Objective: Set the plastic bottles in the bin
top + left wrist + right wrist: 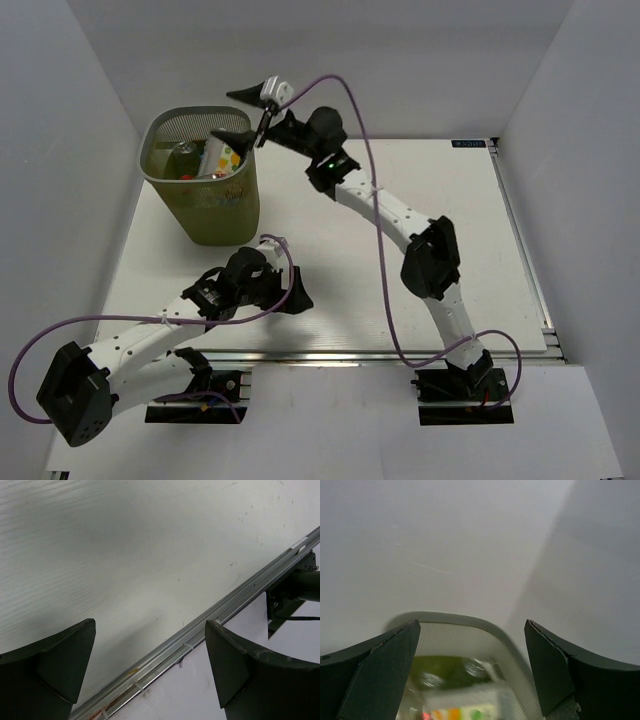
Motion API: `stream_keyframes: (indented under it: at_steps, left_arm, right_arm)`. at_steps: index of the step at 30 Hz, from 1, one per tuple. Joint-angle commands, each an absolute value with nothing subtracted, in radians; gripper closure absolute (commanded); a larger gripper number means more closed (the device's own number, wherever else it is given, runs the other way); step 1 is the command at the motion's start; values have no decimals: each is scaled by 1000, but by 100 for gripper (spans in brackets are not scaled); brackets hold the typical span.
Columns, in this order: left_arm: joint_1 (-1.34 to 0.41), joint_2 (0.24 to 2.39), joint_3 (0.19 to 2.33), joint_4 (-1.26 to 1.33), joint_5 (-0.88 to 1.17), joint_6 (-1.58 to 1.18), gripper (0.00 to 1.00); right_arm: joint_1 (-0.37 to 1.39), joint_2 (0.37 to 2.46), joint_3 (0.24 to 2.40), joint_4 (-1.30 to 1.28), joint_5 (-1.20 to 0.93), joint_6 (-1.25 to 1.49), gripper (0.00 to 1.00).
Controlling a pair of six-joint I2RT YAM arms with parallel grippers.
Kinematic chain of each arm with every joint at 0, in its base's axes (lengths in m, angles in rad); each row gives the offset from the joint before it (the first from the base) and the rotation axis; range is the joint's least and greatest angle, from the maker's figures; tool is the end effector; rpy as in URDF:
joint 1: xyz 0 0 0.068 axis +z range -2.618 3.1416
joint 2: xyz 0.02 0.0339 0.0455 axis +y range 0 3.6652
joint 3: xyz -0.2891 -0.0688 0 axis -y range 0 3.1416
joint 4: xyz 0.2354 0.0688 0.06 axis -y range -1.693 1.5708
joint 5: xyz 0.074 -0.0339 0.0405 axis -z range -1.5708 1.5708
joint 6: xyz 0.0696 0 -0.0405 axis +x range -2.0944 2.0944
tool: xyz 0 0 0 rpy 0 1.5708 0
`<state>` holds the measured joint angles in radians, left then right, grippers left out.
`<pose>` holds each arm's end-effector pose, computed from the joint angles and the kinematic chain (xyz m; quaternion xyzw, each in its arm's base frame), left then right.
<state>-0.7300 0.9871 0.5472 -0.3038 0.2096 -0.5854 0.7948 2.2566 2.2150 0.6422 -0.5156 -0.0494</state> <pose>0.1422 -0.1467 0.2126 0.1077 0.9053 -0.3201 0.2577 0.3620 0.4179 0.4634 -0.3905 0.3189 0.4222 0.7534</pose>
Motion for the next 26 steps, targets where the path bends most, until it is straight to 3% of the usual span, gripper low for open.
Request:
stream_keyframes:
  at_steps: [1,5,7,11,17,26]
  left_arm:
    - [-735,966,529,-255,213,-557,0]
    - [-735,966,538,-226,195,-520,0]
    - [-735,976,557,-225,184,-493,0]
    - [-735,976,575,-183,164,-433,0]
    - [-735,1023,626,-127,164,-347,0]
    - [-735,1115,689,-86,196,-308,0]
  right_arm:
    - [730,2068,2290,391,-320,-191,10]
    - [654,1945,2222,-54,-180,-255,10]
    - [583,1828,2015,-237,-122,-241,10]
    - [451,1597,1607,-308,-132,-242,10]
    - [422,1352,1193,-394,158,-235,10]
    - [407,1069,944,-376,274,-184,10]
